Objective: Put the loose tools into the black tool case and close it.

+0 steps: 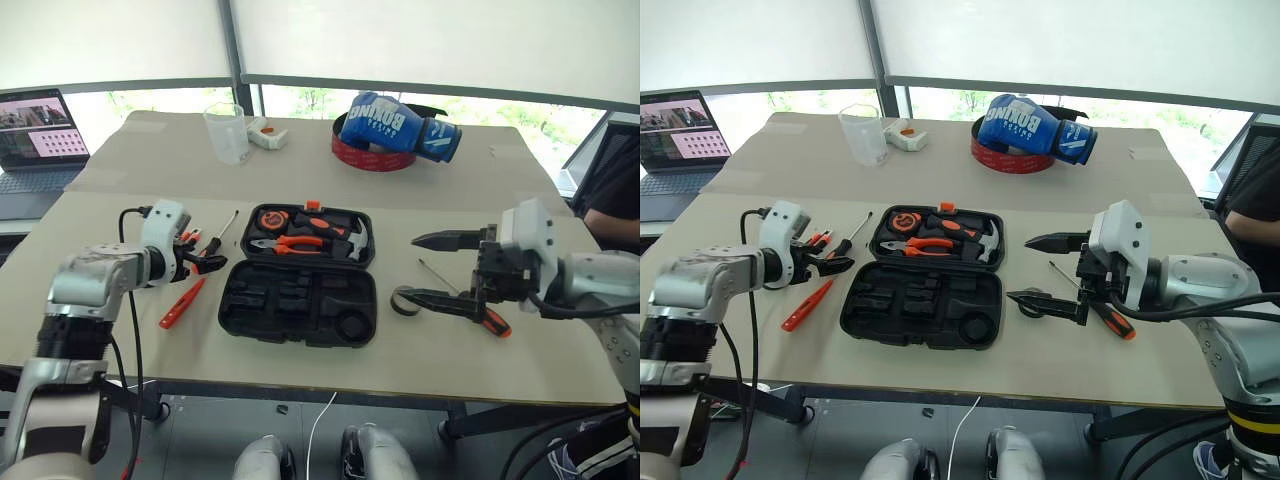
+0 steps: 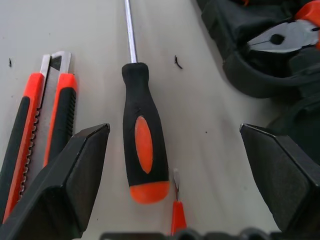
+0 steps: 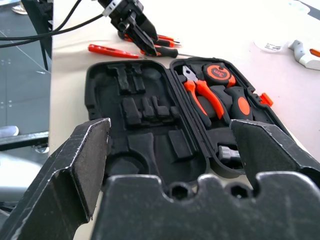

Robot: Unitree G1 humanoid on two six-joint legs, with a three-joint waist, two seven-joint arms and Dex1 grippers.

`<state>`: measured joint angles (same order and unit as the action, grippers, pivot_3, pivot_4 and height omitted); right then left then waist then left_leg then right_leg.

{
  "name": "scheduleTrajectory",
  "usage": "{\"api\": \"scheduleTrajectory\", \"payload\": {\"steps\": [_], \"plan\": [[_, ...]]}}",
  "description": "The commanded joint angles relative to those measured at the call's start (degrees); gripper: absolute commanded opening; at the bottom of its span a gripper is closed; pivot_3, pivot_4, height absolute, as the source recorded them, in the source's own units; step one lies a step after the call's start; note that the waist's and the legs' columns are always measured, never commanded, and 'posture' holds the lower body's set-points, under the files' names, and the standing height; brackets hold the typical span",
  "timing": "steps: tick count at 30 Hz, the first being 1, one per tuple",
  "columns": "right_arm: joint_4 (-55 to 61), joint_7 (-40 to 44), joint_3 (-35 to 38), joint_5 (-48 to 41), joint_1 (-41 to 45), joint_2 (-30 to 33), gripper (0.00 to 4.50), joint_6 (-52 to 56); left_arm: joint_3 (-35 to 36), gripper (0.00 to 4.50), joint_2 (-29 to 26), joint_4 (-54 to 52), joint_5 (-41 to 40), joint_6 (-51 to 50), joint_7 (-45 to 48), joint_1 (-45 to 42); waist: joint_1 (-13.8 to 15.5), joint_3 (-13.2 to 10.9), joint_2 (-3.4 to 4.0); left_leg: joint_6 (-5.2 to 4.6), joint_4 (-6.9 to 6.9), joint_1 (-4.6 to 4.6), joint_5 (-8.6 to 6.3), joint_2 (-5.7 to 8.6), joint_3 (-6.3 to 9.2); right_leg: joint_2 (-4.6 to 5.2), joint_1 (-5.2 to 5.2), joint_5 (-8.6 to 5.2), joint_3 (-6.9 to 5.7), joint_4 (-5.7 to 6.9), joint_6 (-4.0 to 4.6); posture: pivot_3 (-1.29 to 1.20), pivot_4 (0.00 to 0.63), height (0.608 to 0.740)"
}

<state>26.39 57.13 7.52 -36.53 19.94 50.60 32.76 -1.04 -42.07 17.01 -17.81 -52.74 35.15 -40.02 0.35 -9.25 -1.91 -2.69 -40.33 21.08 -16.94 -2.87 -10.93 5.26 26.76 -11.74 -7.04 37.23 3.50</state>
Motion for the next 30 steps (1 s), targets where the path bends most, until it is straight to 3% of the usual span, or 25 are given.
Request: {"api": "scheduleTrajectory", "payload": {"steps": [1, 8, 13, 18, 25, 30], "plan": [[0.5, -0.1, -0.4, 0.9, 1.6, -0.8, 4.50, -2.1, -0.3, 3.39, 1.3, 3.6, 2.6, 2.9, -0.8, -3.0, 0.1, 0.0, 0.00, -0.01, -0.04, 0.03, 0.01, 0.00, 0.00, 0.00, 0.00, 0.00, -0.01, -0.01, 0.00, 0.00, 0.150, 0.714], [0.7, -0.4, -1.9, 2.0, 1.6, -2.1, 4.50, -2.8, -0.9, 0.81, 4.9, 8.9, 4.0, 2.6, -0.2, -5.5, 0.3, 0.0, -0.01, -0.03, -0.11, 0.05, 0.01, 0.02, 0.03, 0.05, -0.01, 0.00, -0.01, 0.01, -0.01, 0.00, 0.150, 0.714], [0.8, -0.6, -2.1, 2.5, 1.9, -2.4, 4.50, -2.6, 0.5, 0.78, 4.8, 11.9, 5.4, 3.8, -0.8, -6.7, 0.3, 0.0, -0.01, -0.04, -0.16, -0.02, 0.02, 0.03, 0.05, 0.07, -0.10, 0.00, -0.03, 0.04, -0.01, 0.00, 0.150, 0.714], [0.8, -0.2, -1.8, 2.8, 0.7, -1.7, 4.50, -2.2, 4.2, 0.78, 3.2, 7.5, 2.6, 10.8, 4.4, -10.1, 0.0, -0.1, -0.14, -0.04, -0.40, 0.06, 0.01, -0.01, 0.13, 0.09, -0.05, -0.01, -0.03, 0.24, -0.01, 0.00, 0.150, 0.714], [1.2, 0.4, -2.0, 3.0, -1.6, -0.4, 4.50, -1.4, -1.8, 0.78, -4.5, -0.8, 1.8, 31.0, 32.7, -7.9, -0.2, -0.2, -0.27, -0.03, -0.42, 0.14, 0.01, 0.02, 0.11, 0.15, 0.09, -0.02, -0.04, 0.38, 0.03, 0.00, 0.150, 0.714], [1.4, -1.0, -2.4, 4.1, -1.8, -0.9, 4.50, -1.7, -9.4, 0.78, -5.5, 1.9, 7.3, 44.6, 45.4, -8.5, 0.1, -0.2, -0.26, -0.03, -0.50, 0.13, 0.01, 0.03, 0.10, 0.15, 0.09, -0.03, -0.04, 0.41, 0.02, 0.00, 0.150, 0.714]]}}
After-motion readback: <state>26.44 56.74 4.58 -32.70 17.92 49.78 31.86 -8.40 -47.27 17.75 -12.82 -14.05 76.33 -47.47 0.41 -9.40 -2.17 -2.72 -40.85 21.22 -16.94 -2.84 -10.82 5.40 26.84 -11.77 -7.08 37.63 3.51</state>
